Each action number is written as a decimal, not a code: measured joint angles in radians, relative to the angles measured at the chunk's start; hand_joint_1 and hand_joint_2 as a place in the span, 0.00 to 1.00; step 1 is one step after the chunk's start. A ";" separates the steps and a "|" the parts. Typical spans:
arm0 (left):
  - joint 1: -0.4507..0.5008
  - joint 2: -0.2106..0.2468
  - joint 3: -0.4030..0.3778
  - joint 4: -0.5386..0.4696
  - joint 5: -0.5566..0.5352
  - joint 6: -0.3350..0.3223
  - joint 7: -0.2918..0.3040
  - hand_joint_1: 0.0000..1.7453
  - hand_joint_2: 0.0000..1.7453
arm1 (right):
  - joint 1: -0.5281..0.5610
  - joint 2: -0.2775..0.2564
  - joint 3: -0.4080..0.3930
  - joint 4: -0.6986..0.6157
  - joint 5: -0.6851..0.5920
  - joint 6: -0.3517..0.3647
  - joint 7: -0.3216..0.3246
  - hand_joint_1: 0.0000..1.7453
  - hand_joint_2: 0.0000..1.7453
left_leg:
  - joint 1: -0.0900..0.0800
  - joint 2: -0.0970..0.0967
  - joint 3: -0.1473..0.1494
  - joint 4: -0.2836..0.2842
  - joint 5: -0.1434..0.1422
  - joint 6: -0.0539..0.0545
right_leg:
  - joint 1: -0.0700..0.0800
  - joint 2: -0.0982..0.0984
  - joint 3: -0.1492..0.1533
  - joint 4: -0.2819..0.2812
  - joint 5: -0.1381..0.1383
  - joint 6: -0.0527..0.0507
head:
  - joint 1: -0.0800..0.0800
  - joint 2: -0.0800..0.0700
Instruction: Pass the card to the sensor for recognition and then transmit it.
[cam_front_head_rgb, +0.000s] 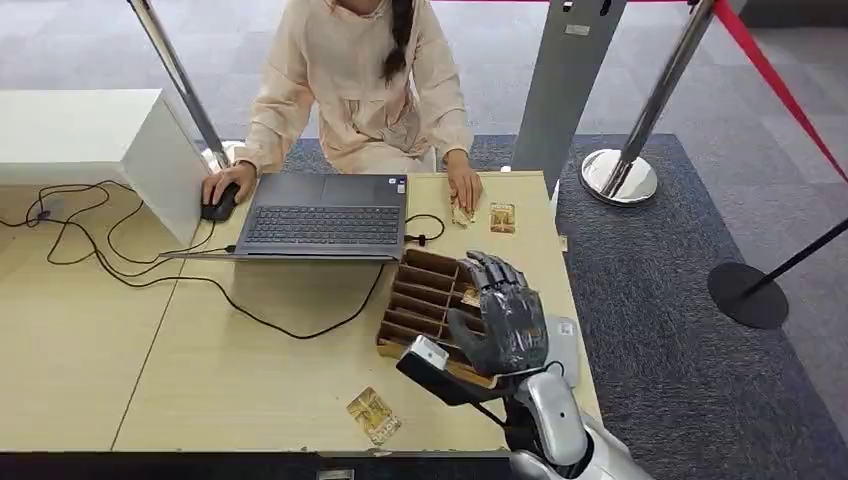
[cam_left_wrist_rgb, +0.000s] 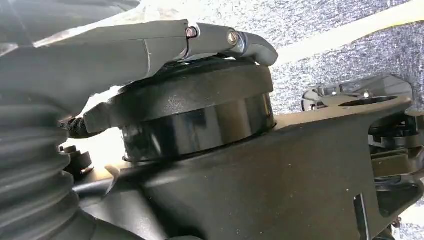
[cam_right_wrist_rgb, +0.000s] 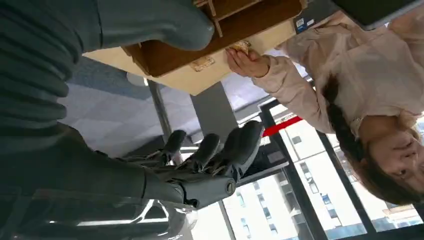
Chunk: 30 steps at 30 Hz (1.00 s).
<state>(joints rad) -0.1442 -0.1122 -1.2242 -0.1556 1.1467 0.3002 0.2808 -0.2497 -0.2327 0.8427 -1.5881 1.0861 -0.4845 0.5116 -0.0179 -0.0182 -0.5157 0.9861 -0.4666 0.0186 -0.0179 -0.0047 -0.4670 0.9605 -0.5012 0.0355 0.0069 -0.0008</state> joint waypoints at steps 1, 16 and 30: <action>0.000 0.000 0.000 0.000 0.000 0.000 0.000 0.00 1.00 | 0.000 0.002 0.000 0.005 -0.003 0.000 -0.001 0.41 1.00 | 0.000 0.000 0.000 0.000 0.000 0.000 | 0.000 0.000 0.000 0.000 0.000 0.000 | 0.000 0.000; -0.002 0.000 0.000 0.000 -0.007 -0.003 0.007 0.00 1.00 | -0.016 0.039 0.019 0.083 -0.032 0.000 -0.020 0.37 1.00 | 0.000 0.000 0.000 0.000 0.000 0.000 | 0.000 0.000 0.000 0.000 0.000 0.000 | 0.000 0.000; -0.002 0.000 0.000 0.000 -0.013 -0.004 0.008 0.00 1.00 | -0.030 0.048 0.026 0.120 -0.042 0.002 -0.019 0.37 1.00 | 0.000 0.000 0.000 0.000 0.000 0.000 | 0.000 0.000 0.000 0.000 0.000 0.000 | 0.000 0.000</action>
<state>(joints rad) -0.1460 -0.1122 -1.2245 -0.1556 1.1334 0.2960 0.2888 -0.2796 -0.1846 0.8682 -1.4683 1.0441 -0.4829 0.4921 -0.0180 -0.0183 -0.5158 0.9862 -0.4665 0.0186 -0.0179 -0.0047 -0.4670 0.9606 -0.5012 0.0355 0.0069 -0.0008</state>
